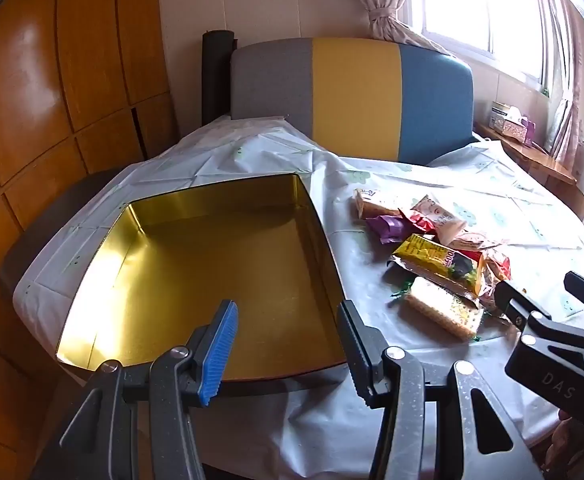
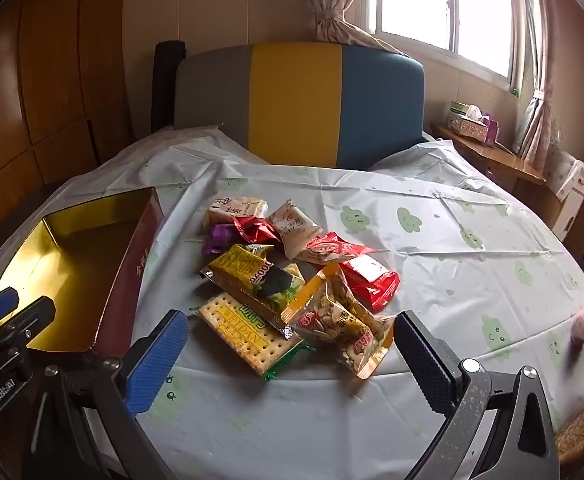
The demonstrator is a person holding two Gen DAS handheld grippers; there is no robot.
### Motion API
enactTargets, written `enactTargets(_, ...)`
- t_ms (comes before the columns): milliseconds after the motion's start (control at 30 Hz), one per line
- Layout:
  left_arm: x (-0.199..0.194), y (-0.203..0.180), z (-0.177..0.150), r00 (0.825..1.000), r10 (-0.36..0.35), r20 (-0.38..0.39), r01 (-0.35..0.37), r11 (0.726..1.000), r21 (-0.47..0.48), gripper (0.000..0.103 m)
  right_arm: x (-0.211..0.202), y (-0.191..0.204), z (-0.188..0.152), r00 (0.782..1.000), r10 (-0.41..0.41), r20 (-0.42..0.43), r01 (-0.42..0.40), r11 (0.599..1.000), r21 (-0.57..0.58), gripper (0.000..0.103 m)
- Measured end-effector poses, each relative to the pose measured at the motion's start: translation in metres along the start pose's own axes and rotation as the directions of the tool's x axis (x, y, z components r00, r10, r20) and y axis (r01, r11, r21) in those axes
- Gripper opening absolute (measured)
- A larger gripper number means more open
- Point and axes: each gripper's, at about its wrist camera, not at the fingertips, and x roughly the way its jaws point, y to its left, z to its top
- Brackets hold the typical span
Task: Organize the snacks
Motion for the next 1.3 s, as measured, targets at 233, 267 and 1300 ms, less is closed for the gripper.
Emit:
enactTargets(233, 0.002, 0.019, 0.001, 1.000, 0.005, -0.004, -0.005, 1.000, -0.008, 0.052, 0.003, 0.001, 0.007, 0.999, 0.025, -0.038, -0.025, 1.000, 0.014, 0.103)
enactTargets(267, 0.004, 0.021, 0.002, 1.000, 0.009, -0.003, -0.009, 1.000, -0.008, 0.052, 0.003, 0.002, 0.006, 0.999, 0.027, -0.044, -0.026, 0.999, 0.018, 0.103)
enactTargets(1300, 0.010, 0.018, 0.002, 0.997, 0.049, -0.052, -0.049, 0.999, -0.011, 0.052, -0.001, -0.007, 0.013, 0.998, -0.012, 0.066, 0.014, 0.999, -0.035, 0.103)
